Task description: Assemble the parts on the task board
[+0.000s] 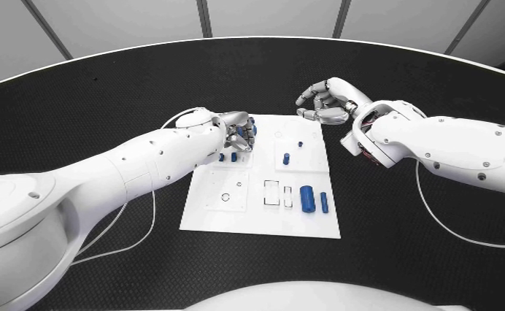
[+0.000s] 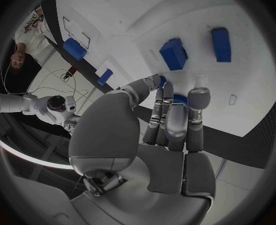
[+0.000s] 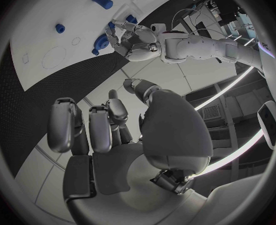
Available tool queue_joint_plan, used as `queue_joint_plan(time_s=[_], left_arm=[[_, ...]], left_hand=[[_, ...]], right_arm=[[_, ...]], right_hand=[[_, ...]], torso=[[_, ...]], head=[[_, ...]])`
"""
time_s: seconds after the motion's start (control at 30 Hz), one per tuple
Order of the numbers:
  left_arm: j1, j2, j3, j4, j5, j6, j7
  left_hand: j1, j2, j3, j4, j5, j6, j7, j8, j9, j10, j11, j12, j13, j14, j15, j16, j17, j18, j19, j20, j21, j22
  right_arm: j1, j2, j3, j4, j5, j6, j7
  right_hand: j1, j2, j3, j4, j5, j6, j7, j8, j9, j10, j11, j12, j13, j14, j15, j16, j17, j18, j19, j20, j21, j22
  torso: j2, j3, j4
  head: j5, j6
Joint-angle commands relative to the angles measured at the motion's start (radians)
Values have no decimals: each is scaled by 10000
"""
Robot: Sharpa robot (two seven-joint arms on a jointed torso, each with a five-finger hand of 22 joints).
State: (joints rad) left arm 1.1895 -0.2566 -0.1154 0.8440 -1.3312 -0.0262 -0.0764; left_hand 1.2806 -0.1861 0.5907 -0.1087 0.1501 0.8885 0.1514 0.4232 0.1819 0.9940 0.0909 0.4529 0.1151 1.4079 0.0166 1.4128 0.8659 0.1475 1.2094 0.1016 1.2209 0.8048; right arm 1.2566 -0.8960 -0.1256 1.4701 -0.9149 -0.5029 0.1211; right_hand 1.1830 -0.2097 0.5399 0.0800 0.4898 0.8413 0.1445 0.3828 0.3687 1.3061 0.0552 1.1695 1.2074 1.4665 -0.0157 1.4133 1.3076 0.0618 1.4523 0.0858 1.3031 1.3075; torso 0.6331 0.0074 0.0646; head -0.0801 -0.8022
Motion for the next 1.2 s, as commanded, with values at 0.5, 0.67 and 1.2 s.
queue_joint_plan(time_s=[0.5,0.67,1.2], left_arm=[[-47,144,-2,-180,-131,148,-124],[-64,172,-3,-219,-146,174,-150],[-114,270,-4,-337,-160,170,-264]], left_hand=[[29,-70,37,2,-48,89,22,-26,21,42,8,-59,-42,-25,-28,-1,-48,-30,30,14,16,3],[32,-28,66,13,-55,151,-9,-6,39,89,-15,-55,-36,-29,-41,-7,-86,-35,48,10,34,38],[-187,-209,-98,89,-206,163,-26,-40,61,126,-27,-94,-33,-37,-57,-27,-162,-37,55,-7,36,35]], right_arm=[[0,1,0,0,0,13,-3],[0,2,0,-1,0,14,-3],[0,-2,1,-1,0,17,-4]], right_hand=[[-43,15,77,8,51,37,-23,60,4,46,-33,-4,-4,450,-86,-54,354,60,-4,-74,-28,298],[-43,15,77,8,51,37,-23,60,4,46,-33,-4,-4,450,-86,-54,354,60,-4,-74,-28,298],[-40,20,88,1,58,45,-31,78,4,67,-41,5,-7,457,-94,-54,365,57,8,-82,-25,305]], torso=[[0,6,4],[-7,10,4],[0,1,1]], head=[[-40,-45],[-45,-56],[-57,-97]])
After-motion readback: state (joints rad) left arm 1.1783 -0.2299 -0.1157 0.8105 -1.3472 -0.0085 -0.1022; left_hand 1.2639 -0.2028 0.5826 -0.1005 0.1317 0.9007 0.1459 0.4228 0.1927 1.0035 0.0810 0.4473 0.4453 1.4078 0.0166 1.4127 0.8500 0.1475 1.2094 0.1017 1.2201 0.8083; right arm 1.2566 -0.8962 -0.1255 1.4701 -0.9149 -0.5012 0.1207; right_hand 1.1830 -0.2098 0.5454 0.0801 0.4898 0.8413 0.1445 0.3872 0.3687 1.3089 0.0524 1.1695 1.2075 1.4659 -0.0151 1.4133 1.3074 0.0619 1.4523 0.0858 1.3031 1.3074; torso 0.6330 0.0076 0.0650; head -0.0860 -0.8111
